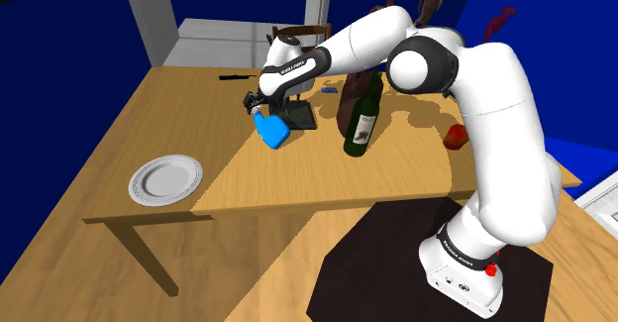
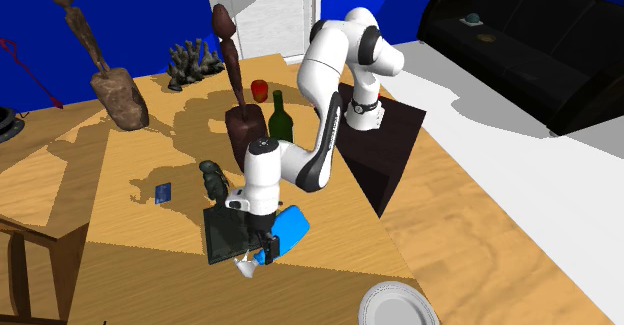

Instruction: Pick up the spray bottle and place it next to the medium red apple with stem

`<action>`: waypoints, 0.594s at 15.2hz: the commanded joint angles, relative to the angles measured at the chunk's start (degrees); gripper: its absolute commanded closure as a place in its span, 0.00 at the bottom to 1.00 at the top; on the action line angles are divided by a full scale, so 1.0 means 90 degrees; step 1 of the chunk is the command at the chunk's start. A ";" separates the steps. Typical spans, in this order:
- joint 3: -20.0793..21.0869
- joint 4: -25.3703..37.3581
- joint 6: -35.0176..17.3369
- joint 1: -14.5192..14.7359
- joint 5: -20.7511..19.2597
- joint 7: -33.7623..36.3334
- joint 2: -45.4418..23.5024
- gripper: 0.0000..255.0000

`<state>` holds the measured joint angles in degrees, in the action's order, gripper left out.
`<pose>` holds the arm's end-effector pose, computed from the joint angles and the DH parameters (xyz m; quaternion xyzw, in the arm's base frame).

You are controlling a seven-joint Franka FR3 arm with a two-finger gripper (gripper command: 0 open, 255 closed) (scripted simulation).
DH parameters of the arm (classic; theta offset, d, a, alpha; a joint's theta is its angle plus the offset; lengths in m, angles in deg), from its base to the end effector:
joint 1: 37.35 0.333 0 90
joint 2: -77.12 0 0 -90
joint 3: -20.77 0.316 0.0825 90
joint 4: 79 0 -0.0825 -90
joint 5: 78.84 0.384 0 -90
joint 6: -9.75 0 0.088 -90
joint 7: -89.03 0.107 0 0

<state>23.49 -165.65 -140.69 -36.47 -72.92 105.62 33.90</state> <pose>0.7431 0.0372 0.2550 -0.9698 0.1596 -0.1671 0.0784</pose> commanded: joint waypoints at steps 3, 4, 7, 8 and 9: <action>-0.0007 0.0330 -0.0081 0.0026 -0.0016 0.0005 -0.0383 0.00; -0.0009 0.0457 -0.0101 0.0036 -0.0020 0.0010 -0.0530 0.00; -0.0008 0.0457 -0.0101 0.0035 -0.0022 0.0011 -0.0530 0.00; -0.0007 0.0458 -0.0101 0.0034 -0.0024 0.0012 -0.0530 0.00; -0.0006 0.0457 -0.0101 0.0033 -0.0025 0.0013 -0.0530 0.00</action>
<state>23.59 -161.27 -141.71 -36.16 -73.15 105.63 29.76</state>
